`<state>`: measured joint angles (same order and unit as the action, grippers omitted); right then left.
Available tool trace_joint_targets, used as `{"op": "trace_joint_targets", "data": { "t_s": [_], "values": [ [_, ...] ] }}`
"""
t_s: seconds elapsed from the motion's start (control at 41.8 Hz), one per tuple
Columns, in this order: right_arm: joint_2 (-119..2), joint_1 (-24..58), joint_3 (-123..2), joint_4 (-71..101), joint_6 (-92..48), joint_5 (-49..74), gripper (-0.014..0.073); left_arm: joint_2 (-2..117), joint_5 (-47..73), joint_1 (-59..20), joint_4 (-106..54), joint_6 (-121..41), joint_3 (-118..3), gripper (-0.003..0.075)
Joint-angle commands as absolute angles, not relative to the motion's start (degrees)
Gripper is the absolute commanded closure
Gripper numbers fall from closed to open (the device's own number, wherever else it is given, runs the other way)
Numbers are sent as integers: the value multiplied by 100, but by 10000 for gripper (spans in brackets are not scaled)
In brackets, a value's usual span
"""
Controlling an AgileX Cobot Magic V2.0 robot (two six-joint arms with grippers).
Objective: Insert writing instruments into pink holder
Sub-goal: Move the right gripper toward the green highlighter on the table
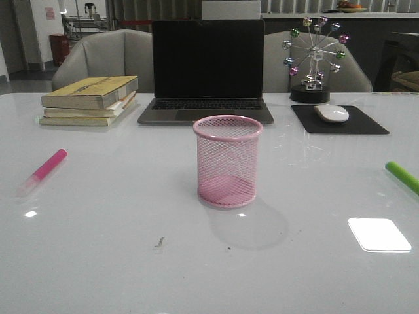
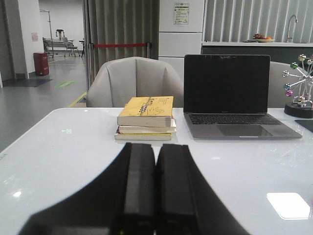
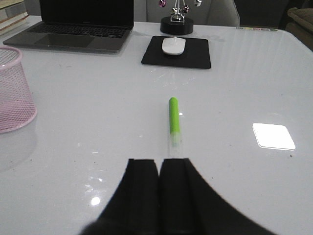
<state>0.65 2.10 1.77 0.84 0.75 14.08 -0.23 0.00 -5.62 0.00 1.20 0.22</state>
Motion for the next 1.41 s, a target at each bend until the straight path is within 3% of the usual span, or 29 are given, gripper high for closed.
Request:
{"op": "trace_joint_targets", "data": {
  "t_s": [0.0, 0.694, 1.005, 1.388],
  "values": [
    [174, 179, 135, 109, 67, 861, 538, -136, -503, -555, -40, 178, 52, 629],
    [174, 179, 135, 49, 55, 854, 538, -136, -503, -555, -40, 178, 52, 629],
    [174, 179, 86, 56, 55, 250, 538, -136, -919, -555, 0, 178, 8, 629],
    [-26, 179, -2018, 75, 55, 1062, 538, 148, 217, -555, 0, 178, -1994, 629]
  ]
}}
